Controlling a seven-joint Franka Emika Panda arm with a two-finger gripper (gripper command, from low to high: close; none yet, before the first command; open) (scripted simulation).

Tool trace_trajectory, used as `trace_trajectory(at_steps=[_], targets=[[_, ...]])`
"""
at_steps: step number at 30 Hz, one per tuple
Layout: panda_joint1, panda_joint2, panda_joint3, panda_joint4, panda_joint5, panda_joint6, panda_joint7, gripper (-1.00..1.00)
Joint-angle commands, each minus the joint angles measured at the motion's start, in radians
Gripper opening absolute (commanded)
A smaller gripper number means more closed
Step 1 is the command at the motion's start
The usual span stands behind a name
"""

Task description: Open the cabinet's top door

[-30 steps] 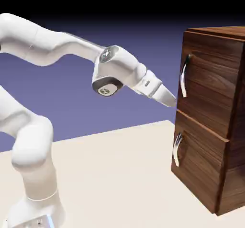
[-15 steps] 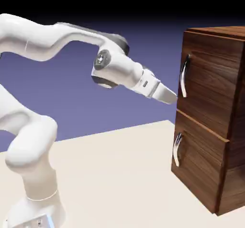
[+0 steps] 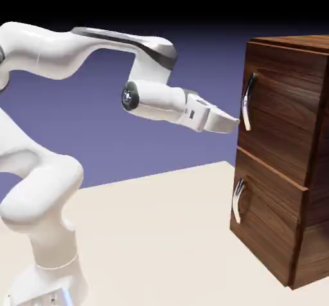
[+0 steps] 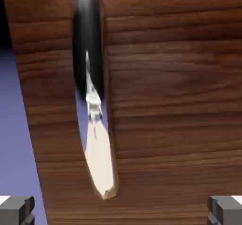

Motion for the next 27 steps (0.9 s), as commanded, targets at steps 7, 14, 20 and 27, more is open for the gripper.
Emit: trace_trajectory(at_steps=[7,14,20,27], targets=[[-0.094,-0.023,0.089,0.033,0.305,-0.034,-0.243,0.0],[-0.188,-0.047,0.178,0.067,0.609,-0.068,-0.486,0.0],[-0.342,0.058,0.3,0.193,0.686,-0.084,-0.575,0.0],[-0.219,0.138,0.183,0.178,0.668,-0.103,-0.663,-1.0]])
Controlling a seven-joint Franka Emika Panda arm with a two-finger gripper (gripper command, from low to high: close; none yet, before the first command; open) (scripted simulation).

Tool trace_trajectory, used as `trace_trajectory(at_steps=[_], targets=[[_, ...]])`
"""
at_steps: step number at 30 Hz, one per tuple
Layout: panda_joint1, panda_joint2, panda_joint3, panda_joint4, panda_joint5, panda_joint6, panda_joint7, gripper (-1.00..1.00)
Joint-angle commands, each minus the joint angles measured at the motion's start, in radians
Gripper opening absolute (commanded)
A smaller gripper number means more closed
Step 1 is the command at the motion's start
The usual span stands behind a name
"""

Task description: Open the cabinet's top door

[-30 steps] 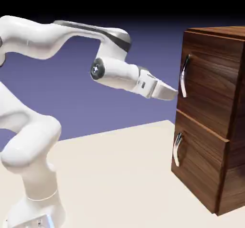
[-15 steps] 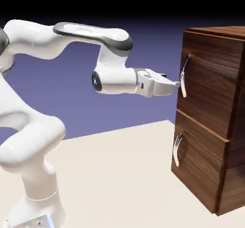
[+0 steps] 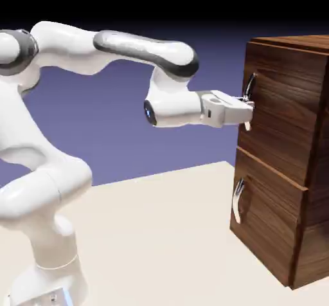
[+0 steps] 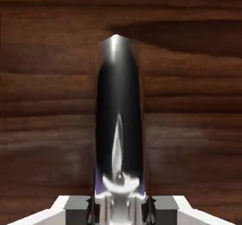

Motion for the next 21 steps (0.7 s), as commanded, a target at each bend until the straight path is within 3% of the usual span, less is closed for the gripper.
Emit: trace_trajectory(at_steps=[1,10,21], targets=[[0.036,0.015,-0.034,-0.007,0.001,-0.001,-0.022,-1.0],[0.362,0.103,-0.343,-0.03,0.006,0.014,-0.206,-1.0],[0.546,-0.018,-0.604,-0.206,-0.467,-0.151,0.109,-1.0]])
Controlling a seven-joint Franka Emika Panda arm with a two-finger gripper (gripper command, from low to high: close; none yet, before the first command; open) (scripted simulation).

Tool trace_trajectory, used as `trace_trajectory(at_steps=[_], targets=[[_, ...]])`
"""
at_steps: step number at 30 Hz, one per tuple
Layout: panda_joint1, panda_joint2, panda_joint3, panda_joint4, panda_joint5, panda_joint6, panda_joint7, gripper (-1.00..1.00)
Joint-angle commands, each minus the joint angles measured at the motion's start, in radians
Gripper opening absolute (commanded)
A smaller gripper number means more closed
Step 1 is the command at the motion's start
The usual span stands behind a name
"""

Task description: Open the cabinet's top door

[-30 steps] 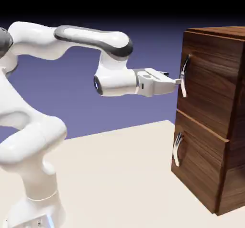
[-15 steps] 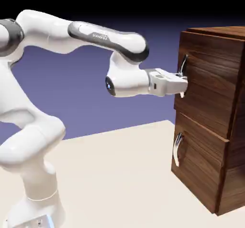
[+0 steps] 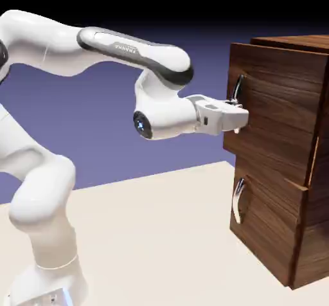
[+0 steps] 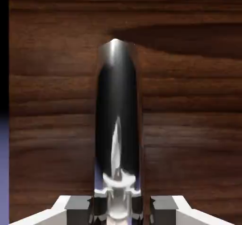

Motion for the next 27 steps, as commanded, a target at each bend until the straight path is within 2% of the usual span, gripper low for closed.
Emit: trace_trajectory(at_steps=[1,15,27], targets=[[0.008,-0.011,-0.022,-0.015,-0.045,-0.02,0.025,-1.0],[0.0,-0.087,-0.358,-0.117,-0.654,-0.441,0.274,-1.0],[-0.026,0.119,-0.671,0.066,-1.067,-0.961,0.296,-1.0]])
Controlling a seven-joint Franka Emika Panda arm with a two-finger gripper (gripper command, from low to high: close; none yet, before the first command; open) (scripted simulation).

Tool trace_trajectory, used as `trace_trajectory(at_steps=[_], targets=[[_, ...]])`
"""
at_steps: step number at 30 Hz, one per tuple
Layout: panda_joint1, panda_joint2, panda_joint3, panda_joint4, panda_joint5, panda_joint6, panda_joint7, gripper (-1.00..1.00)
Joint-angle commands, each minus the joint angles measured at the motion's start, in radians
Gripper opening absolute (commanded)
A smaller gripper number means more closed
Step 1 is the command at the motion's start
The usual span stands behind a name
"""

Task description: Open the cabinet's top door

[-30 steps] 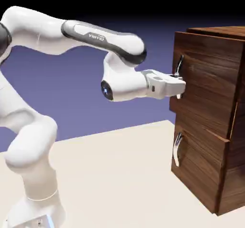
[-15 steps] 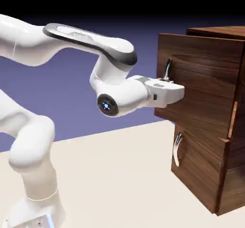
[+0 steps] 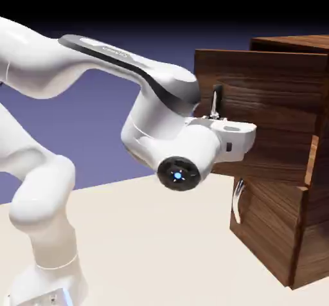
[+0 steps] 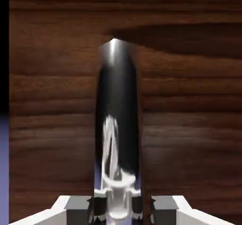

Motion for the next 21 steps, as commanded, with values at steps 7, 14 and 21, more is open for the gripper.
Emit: trace_trajectory(at_steps=[7,14,21], targets=[[0.023,0.206,-0.138,0.196,-0.122,-0.304,-0.044,-1.0],[0.021,0.448,-0.223,0.429,-0.176,-0.608,-0.116,-1.0],[-0.04,0.687,-0.235,0.683,-0.195,-0.877,-0.196,-1.0]])
